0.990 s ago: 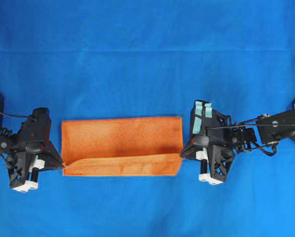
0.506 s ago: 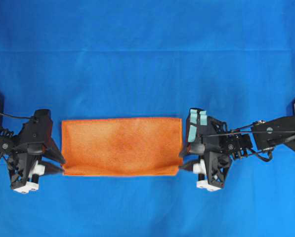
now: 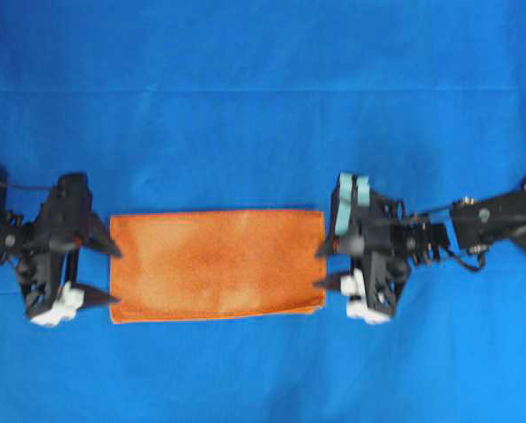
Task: Fold the orange towel.
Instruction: 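Open both grippers and release the folded edge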
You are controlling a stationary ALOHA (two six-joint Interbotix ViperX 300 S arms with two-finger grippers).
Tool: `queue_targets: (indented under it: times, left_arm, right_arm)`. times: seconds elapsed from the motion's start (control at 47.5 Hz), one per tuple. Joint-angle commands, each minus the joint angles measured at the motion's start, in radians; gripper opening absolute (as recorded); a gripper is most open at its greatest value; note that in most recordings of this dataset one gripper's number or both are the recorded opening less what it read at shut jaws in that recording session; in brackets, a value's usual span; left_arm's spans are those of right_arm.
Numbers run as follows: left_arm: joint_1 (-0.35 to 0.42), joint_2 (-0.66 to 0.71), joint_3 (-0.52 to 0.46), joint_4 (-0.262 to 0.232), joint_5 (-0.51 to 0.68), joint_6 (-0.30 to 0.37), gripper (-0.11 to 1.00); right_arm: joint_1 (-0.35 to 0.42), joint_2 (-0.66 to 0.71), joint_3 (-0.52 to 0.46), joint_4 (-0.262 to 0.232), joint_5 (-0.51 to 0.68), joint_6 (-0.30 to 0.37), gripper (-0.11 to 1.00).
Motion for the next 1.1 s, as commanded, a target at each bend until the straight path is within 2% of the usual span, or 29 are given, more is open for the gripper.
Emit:
queue_targets:
  times: [0.0,0.105,0.232,0.569,0.716,0.927,1.074]
  left_arm:
    - [0.058,-0.025,-0.006,0.003,-0.003,0.029,0.83]
    - [0.114,-0.026,-0.003,0.003,-0.003,0.084,0.83]
    - [0.143,-0.023,-0.006,0.003,-0.003,0.13,0.83]
    - [0.261,0.06,0.031,0.003,-0.017,0.178,0.83]
    - [0.265,0.101,0.034,0.003,-0.035,0.178,0.82]
    - [0.265,0.127,0.029,0.003,-0.032,0.178,0.73]
    - [0.265,0.123,0.032,0.003,-0.031,0.175,0.51]
  right_arm:
    - [-0.055,-0.031,-0.003,-0.017,0.003,-0.002,0.58]
    - [-0.101,-0.031,-0.005,-0.035,0.025,-0.003,0.58]
    - [-0.13,-0.029,-0.006,-0.057,0.029,-0.003,0.58]
    - [-0.186,0.046,-0.011,-0.083,0.028,-0.003,0.58]
    - [-0.187,0.087,-0.009,-0.081,0.018,0.002,0.58]
    - [-0.181,0.109,-0.008,-0.078,0.015,0.011,0.58]
    - [-0.175,0.114,-0.015,-0.078,0.017,0.011,0.57]
